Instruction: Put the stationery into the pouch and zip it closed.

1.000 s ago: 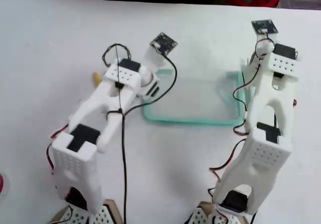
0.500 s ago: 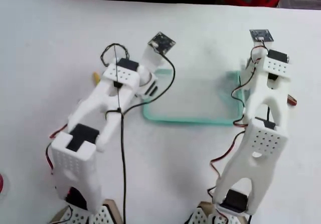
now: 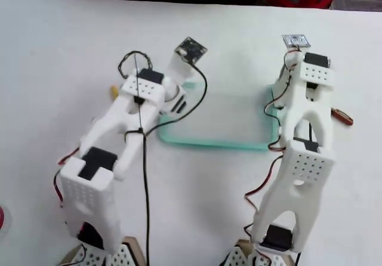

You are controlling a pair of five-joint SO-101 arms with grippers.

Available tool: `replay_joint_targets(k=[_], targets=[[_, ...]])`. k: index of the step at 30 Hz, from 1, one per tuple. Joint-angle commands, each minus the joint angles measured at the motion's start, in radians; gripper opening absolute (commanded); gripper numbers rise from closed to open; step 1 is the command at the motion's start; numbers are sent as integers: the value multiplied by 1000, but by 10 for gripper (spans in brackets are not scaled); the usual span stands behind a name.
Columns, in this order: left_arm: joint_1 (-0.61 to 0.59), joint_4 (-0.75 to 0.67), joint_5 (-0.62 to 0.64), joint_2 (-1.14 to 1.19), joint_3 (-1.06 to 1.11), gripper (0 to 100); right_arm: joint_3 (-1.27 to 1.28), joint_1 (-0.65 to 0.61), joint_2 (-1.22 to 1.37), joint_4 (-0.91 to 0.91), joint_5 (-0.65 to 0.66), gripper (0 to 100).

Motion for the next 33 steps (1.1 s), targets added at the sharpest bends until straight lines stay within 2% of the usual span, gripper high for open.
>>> replay_joint_targets(k=[1, 9, 13, 15, 25, 28, 33], targets=[[-2, -14, 6, -5, -41, 173, -37, -76, -84, 56, -20, 244], [-7, -14, 2, -5, -41, 173, -35, -173, -150, 176, -17, 244], [-5, -12, 2, -5, -41, 173, -84, -105, -165, 93, -28, 241], [-7, -12, 3, -5, -41, 173, -101, -76, -154, 42, -100, 241], [1, -14, 6, 35, -52, 173, -107, -53, -76, -91, -726, 242], [22, -18, 2, 56, -52, 173, -107, -51, -45, -88, -807, 243], [24, -18, 0, 54, -54, 172, -109, -41, 22, -117, -830, 243]])
